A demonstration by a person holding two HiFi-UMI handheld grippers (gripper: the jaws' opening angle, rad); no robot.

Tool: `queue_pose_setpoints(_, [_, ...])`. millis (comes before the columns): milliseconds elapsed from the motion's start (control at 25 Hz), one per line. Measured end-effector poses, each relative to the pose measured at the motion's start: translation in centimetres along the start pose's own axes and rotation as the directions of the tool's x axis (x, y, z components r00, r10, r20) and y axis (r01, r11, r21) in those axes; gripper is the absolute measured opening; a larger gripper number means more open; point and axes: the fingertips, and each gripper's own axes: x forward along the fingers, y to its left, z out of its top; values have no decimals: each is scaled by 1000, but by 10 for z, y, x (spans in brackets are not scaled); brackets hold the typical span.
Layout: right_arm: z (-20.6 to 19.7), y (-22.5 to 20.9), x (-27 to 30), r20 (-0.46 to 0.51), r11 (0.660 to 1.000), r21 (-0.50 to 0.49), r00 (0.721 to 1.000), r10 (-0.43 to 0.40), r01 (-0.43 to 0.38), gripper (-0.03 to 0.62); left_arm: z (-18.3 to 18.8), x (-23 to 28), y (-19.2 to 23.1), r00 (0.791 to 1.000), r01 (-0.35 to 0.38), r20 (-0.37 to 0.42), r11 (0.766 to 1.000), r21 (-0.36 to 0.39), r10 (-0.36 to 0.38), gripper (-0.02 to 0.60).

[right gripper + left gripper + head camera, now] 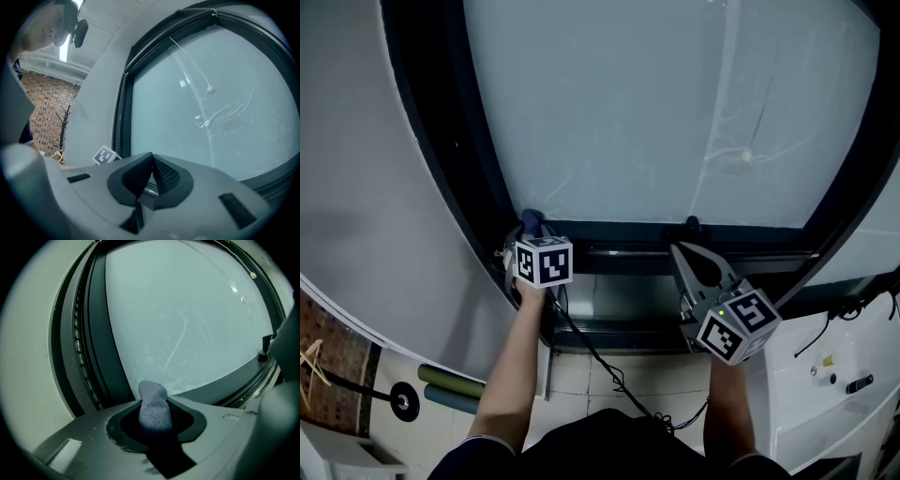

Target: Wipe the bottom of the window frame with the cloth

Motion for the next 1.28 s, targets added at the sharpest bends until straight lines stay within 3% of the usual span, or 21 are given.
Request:
queue_pose_setpoints(480, [3, -42, -53, -36, 995, -27, 995, -97, 96, 0, 25, -21, -108, 980, 193, 41, 981, 1, -193, 120])
queue_pose_setpoints(960, [-1, -83, -122, -63, 976, -30, 974, -218, 216, 0, 50, -50, -234, 915, 396, 67, 917, 54, -399, 120])
queue_pose_setpoints(1280, [-3, -83, -139, -76, 956, -32, 953, -292, 290, 0, 57, -58, -253, 884, 459, 73, 886, 61, -462, 121])
